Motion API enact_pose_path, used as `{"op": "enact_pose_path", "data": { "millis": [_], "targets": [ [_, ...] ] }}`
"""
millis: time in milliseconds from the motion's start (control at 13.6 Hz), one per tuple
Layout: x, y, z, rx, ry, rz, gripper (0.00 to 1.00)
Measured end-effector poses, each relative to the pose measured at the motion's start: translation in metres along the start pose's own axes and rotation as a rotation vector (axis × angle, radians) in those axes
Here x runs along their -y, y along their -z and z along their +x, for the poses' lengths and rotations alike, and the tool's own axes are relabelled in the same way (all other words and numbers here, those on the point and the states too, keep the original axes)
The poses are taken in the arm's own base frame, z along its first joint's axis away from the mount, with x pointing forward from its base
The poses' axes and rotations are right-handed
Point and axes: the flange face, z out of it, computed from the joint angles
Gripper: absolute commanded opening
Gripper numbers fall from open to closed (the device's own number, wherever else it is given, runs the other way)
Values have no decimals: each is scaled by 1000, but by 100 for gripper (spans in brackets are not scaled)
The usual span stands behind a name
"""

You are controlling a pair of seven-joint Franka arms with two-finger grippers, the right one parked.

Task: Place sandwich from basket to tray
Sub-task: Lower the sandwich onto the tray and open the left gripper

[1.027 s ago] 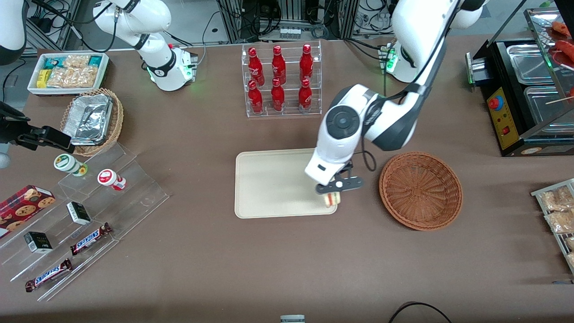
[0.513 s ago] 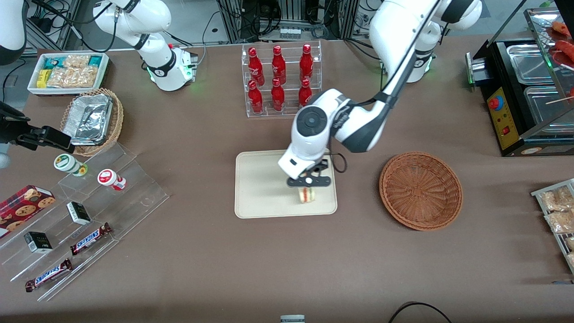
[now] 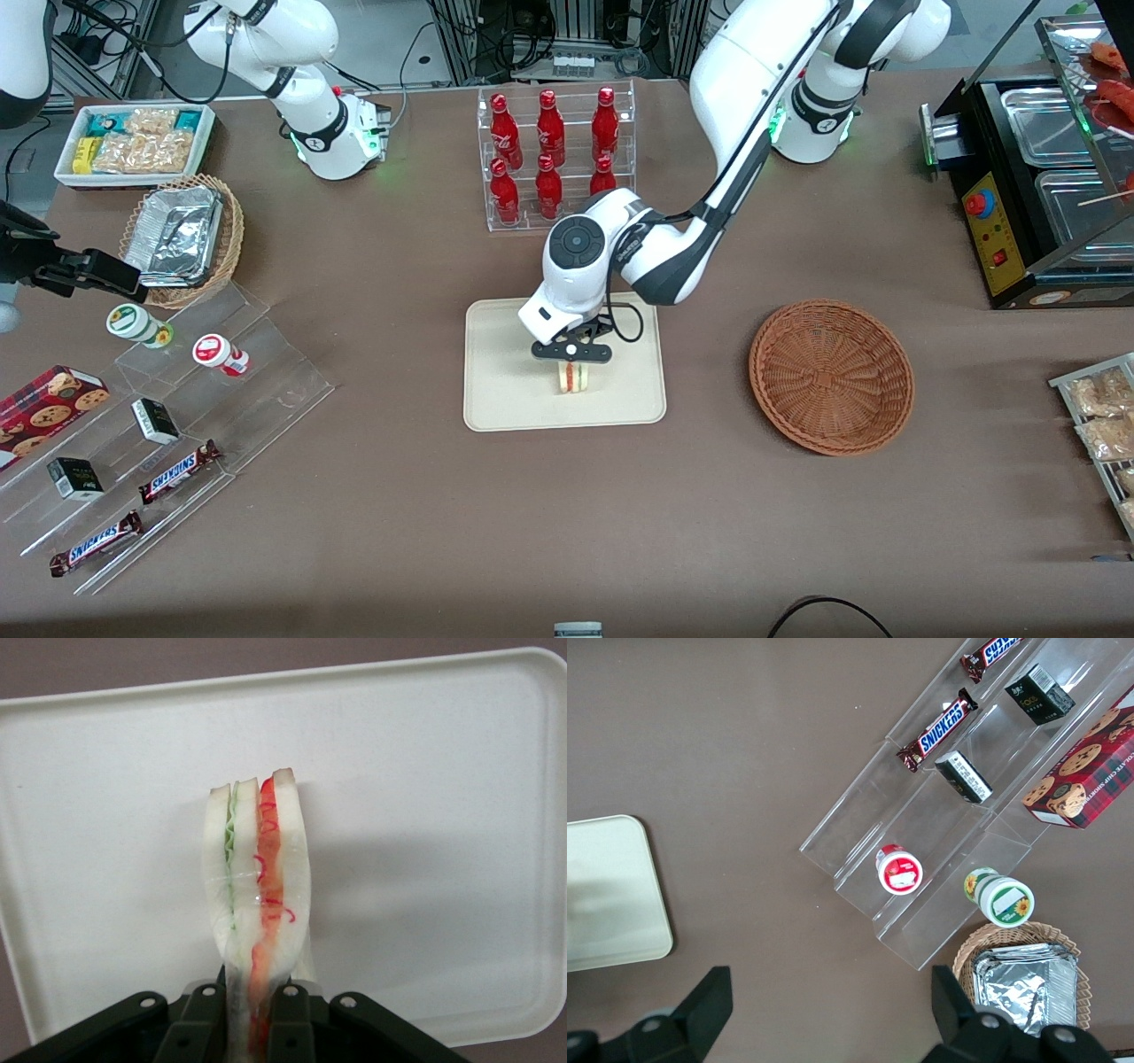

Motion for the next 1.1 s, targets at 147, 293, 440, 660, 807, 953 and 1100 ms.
{"op": "enact_pose_path", "data": {
  "millis": [147, 293, 440, 660, 807, 953, 1100],
  "targets": [
    [-6, -6, -5, 0, -11, -2, 0],
    [-9, -8, -8, 1, -18, 1, 0],
    [-9, -11, -8, -10, -35, 17, 0],
    [-9, -22, -10, -10, -52, 38, 51],
    [-9, -23, -10, -10, -52, 38, 99],
    [-9, -23, -10, -10, -51, 37, 99],
    [-9, -23, -9, -12, -51, 36, 100]
  ]
}}
